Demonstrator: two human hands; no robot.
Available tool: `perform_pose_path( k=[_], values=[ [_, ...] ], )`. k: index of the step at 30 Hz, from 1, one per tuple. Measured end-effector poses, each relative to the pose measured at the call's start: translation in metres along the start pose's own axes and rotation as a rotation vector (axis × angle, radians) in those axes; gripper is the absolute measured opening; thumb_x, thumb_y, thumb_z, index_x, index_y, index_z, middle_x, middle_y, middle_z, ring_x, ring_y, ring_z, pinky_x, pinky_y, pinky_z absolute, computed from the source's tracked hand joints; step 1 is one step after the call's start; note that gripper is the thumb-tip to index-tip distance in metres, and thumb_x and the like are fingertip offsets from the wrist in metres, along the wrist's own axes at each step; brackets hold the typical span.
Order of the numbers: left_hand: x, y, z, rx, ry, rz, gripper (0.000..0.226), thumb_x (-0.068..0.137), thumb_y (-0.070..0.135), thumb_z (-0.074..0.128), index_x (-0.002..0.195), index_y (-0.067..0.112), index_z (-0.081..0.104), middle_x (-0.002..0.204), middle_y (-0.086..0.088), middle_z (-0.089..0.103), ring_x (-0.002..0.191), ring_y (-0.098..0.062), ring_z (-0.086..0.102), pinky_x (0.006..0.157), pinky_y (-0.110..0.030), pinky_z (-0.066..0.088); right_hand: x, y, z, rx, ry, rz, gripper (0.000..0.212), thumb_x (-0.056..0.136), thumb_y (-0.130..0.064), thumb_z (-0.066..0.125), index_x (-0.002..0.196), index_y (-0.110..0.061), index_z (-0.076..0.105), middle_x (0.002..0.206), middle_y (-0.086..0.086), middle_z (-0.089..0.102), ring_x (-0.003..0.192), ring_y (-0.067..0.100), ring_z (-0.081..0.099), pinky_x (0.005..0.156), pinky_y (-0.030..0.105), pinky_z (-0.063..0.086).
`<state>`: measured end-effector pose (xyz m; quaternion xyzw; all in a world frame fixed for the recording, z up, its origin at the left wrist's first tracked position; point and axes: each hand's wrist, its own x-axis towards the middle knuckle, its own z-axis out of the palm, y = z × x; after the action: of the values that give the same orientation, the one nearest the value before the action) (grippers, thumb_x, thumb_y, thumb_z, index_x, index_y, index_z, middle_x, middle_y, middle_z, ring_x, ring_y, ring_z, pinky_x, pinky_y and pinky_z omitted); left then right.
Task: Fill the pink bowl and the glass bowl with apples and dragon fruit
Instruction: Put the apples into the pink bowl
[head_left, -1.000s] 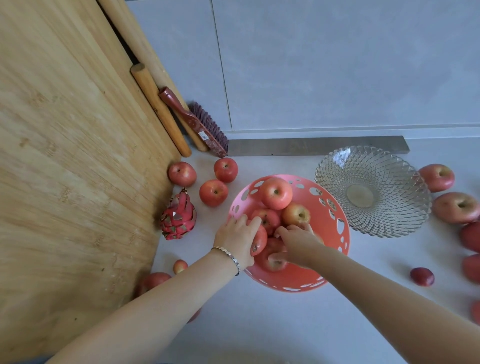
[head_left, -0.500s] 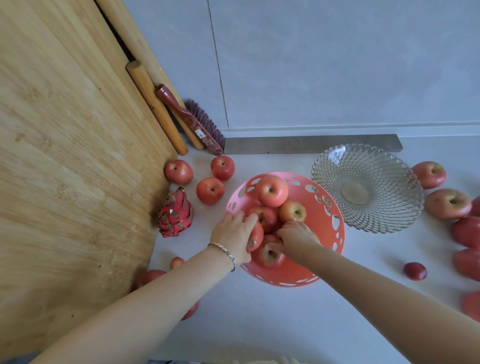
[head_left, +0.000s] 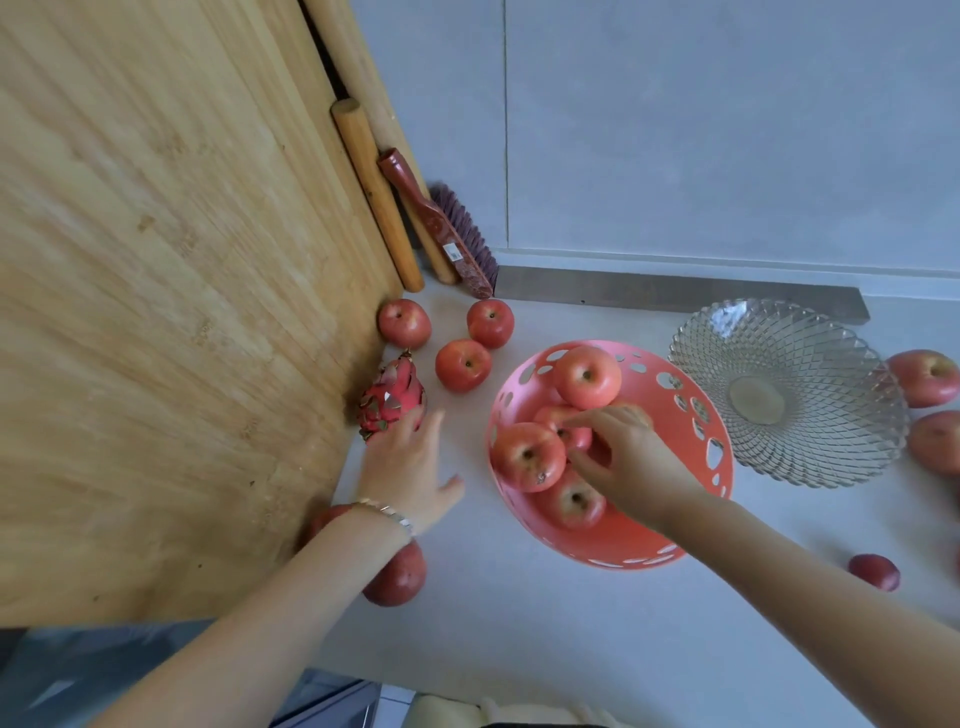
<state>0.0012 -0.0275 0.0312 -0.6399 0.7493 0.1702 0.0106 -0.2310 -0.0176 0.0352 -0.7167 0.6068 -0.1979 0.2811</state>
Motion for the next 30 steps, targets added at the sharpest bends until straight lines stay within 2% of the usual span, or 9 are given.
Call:
perform_pose_path(
  k=[3,6,8,12,16,22,25,28,30],
  values=[
    [-0.024,-0.046,0.010,0.180,-0.343,-0.272,0.063,0.076,0.035,0.059,0.132,0.022,0.034,0.141,-0.011,0.027,0.128,-0.032,0.035,0.103,-0.038,0.037,-0.002,-0.024,0.004,0.012,-0.061,-0.073,0.025,0.085,-0.018,0.059,0.109,-0.017,0.066,0.110,0.003,0.064,0.109,0.021,0.052,0.087,0.015,0.028],
    [-0.039,-0.072,0.024,0.260,-0.528,-0.327,0.064,0.079,0.025,0.056,0.135,0.029,0.026,0.143,-0.011,0.020,0.126,-0.035,0.031,0.099,-0.039,0.039,-0.003,-0.048,0.016,0.018,-0.084,-0.176,0.027,0.083,-0.025,0.057,0.107,-0.017,0.066,0.107,0.006,0.064,0.106,0.026,0.053,0.094,0.023,0.034],
    [-0.044,-0.080,0.033,0.279,-0.500,-0.316,0.071,0.080,0.019,0.055,0.140,0.034,0.018,0.145,-0.010,0.016,0.125,-0.034,0.029,0.098,-0.036,0.039,-0.003,-0.068,0.038,-0.033,-0.196,-0.187,0.037,0.085,-0.027,0.059,0.121,-0.017,0.057,0.121,0.004,0.056,0.116,0.023,0.049,0.097,0.022,0.033],
    [-0.043,-0.086,0.041,0.389,-0.418,-0.277,0.070,0.085,0.022,0.053,0.143,0.035,0.015,0.144,-0.009,0.023,0.123,-0.033,0.030,0.094,-0.033,0.040,-0.001,-0.108,0.112,-0.224,-0.559,-0.080,0.076,0.076,-0.042,0.067,0.136,-0.017,0.029,0.126,0.011,0.044,0.118,0.032,0.044,0.093,0.041,0.042],
    [-0.037,-0.086,0.043,0.435,-0.422,-0.263,0.059,0.087,0.020,0.049,0.138,0.034,0.023,0.140,-0.007,0.031,0.122,-0.032,0.033,0.091,-0.033,0.041,-0.005,-0.114,0.167,-0.396,-0.670,-0.108,0.093,0.073,-0.045,0.071,0.141,-0.010,0.018,0.130,0.018,0.040,0.112,0.038,0.046,0.089,0.046,0.043],
    [-0.034,-0.076,0.014,0.256,-0.350,-0.352,0.059,0.077,0.045,0.058,0.128,0.032,0.034,0.129,-0.007,0.041,0.118,-0.032,0.036,0.087,-0.035,0.043,-0.002,-0.107,0.153,-0.198,-0.609,0.032,0.081,0.068,-0.037,0.076,0.131,-0.016,0.029,0.117,0.014,0.048,0.104,0.037,0.053,0.084,0.040,0.045],
    [-0.031,-0.062,-0.017,-0.010,-0.172,-0.425,0.062,0.068,0.048,0.067,0.121,0.030,0.042,0.119,-0.007,0.047,0.113,-0.033,0.043,0.090,-0.037,0.044,-0.001,-0.107,0.109,-0.102,-0.433,-0.008,0.074,0.066,-0.034,0.074,0.126,-0.019,0.035,0.119,0.009,0.047,0.106,0.033,0.052,0.082,0.034,0.043],
    [-0.024,-0.040,-0.040,-0.425,-0.010,-0.355,0.052,0.063,0.026,0.076,0.107,0.023,0.049,0.089,0.001,0.052,0.077,-0.015,0.061,0.065,-0.026,0.052,0.007,-0.105,0.049,0.000,-0.227,-0.046,0.075,0.063,-0.033,0.076,0.128,-0.021,0.039,0.117,0.000,0.043,0.106,0.024,0.052,0.084,0.029,0.044],
    [-0.018,-0.023,-0.043,-0.657,-0.007,-0.298,0.047,0.061,0.019,0.074,0.102,0.024,0.050,0.081,0.002,0.056,0.057,-0.011,0.058,0.049,-0.020,0.050,0.017,-0.097,0.014,0.035,-0.068,-0.036,0.076,0.059,-0.038,0.077,0.124,-0.020,0.043,0.110,-0.002,0.040,0.097,0.020,0.050,0.081,0.025,0.039]
  ],
)
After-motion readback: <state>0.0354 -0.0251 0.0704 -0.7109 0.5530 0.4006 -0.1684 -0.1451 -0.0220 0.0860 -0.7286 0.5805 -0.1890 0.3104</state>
